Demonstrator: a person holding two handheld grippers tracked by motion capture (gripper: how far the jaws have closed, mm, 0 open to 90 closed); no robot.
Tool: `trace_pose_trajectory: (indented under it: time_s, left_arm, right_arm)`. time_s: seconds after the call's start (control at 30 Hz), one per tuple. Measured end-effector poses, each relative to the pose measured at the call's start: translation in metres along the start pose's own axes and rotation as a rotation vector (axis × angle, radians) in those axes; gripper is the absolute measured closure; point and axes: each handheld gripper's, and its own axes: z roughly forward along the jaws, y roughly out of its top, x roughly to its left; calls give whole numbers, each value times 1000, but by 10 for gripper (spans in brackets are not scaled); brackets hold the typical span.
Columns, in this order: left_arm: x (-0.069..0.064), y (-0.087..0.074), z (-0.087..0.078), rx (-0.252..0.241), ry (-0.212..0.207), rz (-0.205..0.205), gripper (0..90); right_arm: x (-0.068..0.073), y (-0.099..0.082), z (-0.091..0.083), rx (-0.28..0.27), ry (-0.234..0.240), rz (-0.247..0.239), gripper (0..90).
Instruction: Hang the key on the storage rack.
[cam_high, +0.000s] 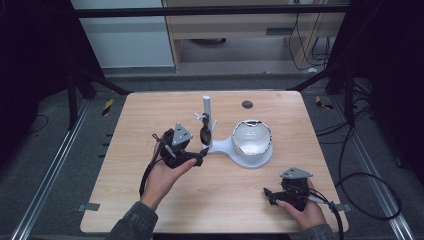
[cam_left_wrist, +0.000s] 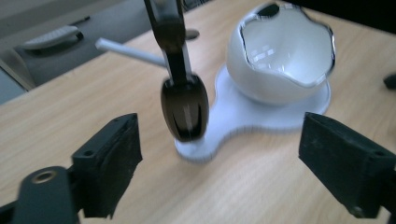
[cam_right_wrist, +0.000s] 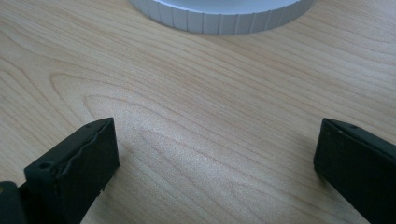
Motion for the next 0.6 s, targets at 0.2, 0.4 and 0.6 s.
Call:
trace_pose_trajectory:
  time_s: [0.2, 0.4, 0.6]
  left_arm:
    - [7, -25, -15, 74, -8, -18, 81]
    - [20, -49, -29, 106, 9, -52, 73]
    - [35, -82, -24, 146, 3, -42, 66]
  right_arm:
    - [0, 0, 0, 0, 0, -1, 4]
    - [0, 1, 1, -1, -1, -2, 6]
    - [0, 1, 1, -1, 3, -4, 4]
